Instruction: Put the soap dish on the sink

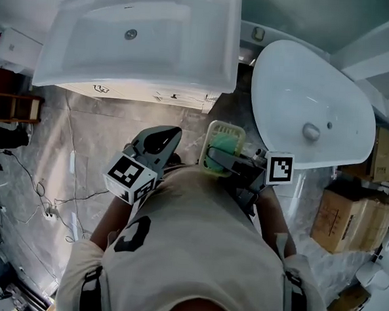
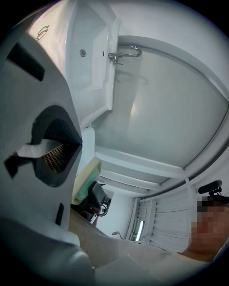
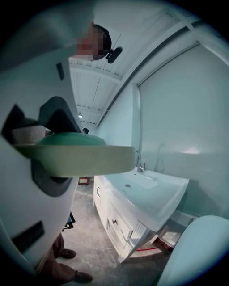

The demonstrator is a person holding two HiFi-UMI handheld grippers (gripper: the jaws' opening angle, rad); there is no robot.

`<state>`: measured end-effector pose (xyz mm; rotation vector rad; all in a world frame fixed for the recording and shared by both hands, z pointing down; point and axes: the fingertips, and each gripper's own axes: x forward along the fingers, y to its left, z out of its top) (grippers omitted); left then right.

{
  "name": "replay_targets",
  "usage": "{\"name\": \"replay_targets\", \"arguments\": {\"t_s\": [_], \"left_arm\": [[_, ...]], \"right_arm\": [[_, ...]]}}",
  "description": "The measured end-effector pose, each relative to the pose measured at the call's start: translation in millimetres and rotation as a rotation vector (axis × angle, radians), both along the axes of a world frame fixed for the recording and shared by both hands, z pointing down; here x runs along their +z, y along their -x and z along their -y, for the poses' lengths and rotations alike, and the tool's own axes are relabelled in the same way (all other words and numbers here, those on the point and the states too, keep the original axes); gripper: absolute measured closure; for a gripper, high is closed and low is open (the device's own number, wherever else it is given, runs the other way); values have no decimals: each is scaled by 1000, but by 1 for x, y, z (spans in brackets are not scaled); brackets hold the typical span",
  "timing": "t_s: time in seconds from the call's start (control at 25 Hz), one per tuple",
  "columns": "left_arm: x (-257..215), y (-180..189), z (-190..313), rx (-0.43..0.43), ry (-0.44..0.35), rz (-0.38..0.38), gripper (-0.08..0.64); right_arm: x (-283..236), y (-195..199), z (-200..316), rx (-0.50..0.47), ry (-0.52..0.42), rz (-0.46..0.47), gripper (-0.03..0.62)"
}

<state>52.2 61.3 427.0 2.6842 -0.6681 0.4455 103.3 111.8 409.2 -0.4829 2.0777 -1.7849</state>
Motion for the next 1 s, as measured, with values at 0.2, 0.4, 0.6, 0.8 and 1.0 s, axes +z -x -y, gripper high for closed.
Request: {"name": "replay_targets", "arguments": {"t_s": [0.2,0.4,0.6,0.8,1.0], "left_arm": [[-2,-29,-5,7,11,22,540],[-3,-42,-4,-22,9,38,540],[-3,-44,-5,-39,7,38,540],[-4,-33,15,-68,-1,18,540],[-3,-11,46,-63,-1,-14,540]], "right_arm": [[1,-25,2,-13,26,41,460],[9,-39,6,-38,40,14,460],[18,-38,13,-89,62,-32,460],[18,-31,27,-96,68,-41,459],[15,-22,51,-33,75,-70,459]]}}
